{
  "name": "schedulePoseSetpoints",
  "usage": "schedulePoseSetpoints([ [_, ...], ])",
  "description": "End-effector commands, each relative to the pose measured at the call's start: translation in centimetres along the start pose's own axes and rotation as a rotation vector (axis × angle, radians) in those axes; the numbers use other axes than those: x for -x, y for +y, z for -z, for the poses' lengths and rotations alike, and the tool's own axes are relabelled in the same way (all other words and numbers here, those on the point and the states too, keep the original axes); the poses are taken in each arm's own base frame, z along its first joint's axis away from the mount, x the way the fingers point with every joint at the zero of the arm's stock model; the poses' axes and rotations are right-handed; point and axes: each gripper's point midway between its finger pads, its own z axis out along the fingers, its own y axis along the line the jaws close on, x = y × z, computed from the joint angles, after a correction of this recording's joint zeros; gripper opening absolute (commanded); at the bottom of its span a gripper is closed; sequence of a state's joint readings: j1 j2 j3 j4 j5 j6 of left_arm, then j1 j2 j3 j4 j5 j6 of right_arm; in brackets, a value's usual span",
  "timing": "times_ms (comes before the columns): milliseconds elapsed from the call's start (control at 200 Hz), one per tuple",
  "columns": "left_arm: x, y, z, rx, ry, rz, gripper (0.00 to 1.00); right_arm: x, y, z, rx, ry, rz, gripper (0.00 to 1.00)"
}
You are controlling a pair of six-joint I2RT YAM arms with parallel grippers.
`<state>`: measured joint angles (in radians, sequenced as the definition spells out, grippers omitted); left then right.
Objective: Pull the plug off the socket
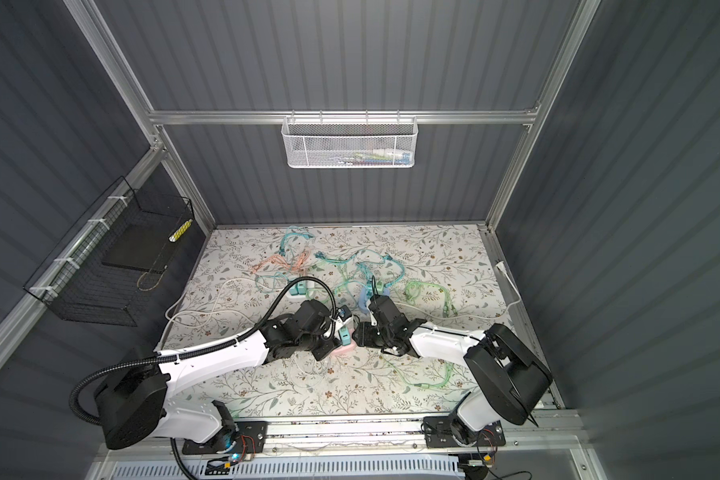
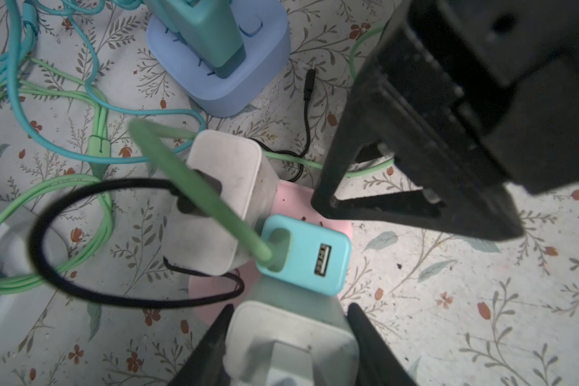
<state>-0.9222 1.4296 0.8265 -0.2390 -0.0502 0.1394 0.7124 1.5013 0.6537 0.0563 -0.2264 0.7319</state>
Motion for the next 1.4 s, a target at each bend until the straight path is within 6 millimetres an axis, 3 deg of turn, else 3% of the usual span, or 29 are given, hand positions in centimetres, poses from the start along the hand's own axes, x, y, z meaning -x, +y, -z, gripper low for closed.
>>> schedulePoseSetpoints([
  [0, 0.1, -1.0, -0.9, -0.051, 0.024, 0.052, 0.4, -0.1, -0.9, 0.5, -0.013, 0.008, -0.006, 0.5],
  [190, 0.5, -2.4, -2.0, -0.088, 0.06, 0.081, 0.38, -0.1, -3.1, 1.2, -0.086, 0.014, -0.011, 0.5],
  [390, -0.7, -3.0, -1.9, -0.087, 0.07, 0.102, 0.4, -0.2, -3.6, 0.7, -0.113, 0.032, 0.008, 0.49],
  [460, -0.7, -3.1, -1.7, -0.09, 0.068, 0.104, 0.41, 0.0, -3.5, 0.7, -0.115, 0.034, 0.017, 0.48],
  [630, -0.5, -2.7, -1.4, -0.07, 0.074, 0.084, 0.56, -0.2, -3.5, 0.5, -0.124, 0.057, 0.033, 0.47],
  [886, -0.6, -2.4, 0.0, -0.05, 0.016, 0.057, 0.67, -0.5, -3.8, 0.1, -0.135, 0.071, 0.023, 0.43],
  [1396, 0.5, -2.1, -1.4, -0.034, -0.045, -0.059, 0.7, -1.0, -3.8, -0.2, -0.127, 0.09, 0.039, 0.42],
])
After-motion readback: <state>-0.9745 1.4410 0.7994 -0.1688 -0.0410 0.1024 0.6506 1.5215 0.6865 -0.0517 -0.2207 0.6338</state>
